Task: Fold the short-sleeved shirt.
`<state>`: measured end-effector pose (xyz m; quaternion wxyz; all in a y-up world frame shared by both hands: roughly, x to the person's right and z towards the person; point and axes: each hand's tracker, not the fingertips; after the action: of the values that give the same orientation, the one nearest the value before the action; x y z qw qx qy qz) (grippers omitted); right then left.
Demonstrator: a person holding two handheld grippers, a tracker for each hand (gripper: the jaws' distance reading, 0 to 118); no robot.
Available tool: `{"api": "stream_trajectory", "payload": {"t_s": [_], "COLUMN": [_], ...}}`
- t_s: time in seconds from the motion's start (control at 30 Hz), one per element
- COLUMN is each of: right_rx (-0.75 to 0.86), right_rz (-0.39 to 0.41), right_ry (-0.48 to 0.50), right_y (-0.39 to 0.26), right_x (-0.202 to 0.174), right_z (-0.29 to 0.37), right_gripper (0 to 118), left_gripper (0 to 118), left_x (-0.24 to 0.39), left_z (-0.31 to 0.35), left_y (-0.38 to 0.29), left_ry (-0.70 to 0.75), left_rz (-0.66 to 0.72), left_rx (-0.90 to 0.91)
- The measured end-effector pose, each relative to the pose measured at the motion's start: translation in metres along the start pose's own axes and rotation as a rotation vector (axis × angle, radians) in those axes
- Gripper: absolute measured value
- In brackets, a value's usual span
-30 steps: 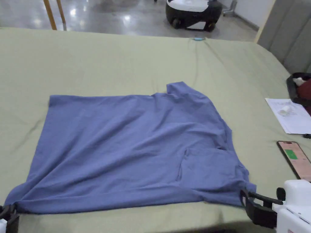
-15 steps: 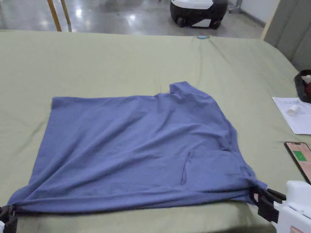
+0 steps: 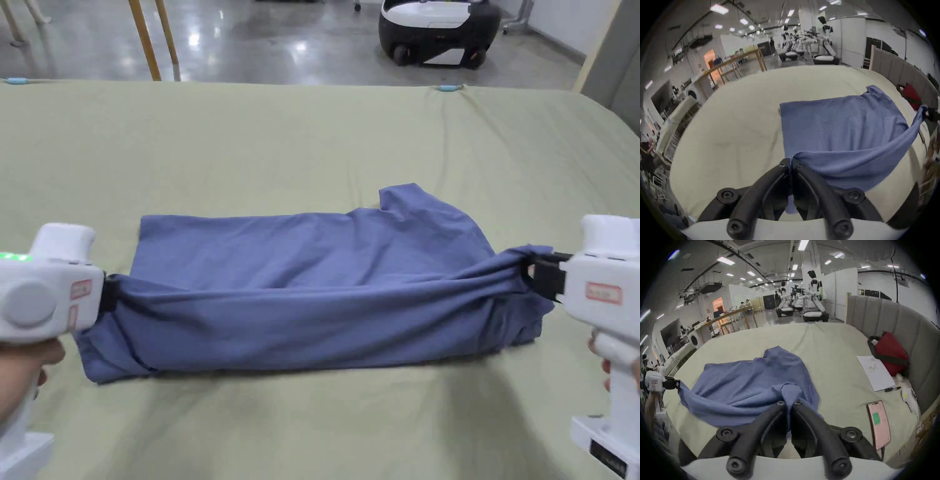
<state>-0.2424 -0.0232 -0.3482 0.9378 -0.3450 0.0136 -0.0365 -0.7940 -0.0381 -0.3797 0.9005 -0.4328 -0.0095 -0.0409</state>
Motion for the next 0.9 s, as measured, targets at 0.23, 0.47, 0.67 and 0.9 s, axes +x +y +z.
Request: {"api": "stream_trajectory", "payload": {"t_s": [0.23,0.47,0.67,0.9], "right_rx": [-0.086,0.107,0.164,0.105], "right_rz": [-0.089,-0.028,0.092,0.080], "right_ry": [-0.005,-0.026,0.083,0.138], "right_y": [-0.005,-0.044,-0.124,-0.154], "right_x": [-0.004,-0.020,-0.060,-0.088], "right_z": [-0.057,0.024,0.081,0.092], "right_gripper": [4,110,27,1], "left_gripper": [2,116,66,0], "left_x": [0.006,0.027,0.048,0.030], "left_z": [-0.034,0.056,0.095,0.061], "left_y": [-0.007,-0.051,-0.145,-0.177], "left_ry": [-0.008,0.048,-0.019,-0.043], "left_rz": [0.091,-0.012,0.089,0.136], "left_rx": [-0.057,0.152,0.172,0.075]}}
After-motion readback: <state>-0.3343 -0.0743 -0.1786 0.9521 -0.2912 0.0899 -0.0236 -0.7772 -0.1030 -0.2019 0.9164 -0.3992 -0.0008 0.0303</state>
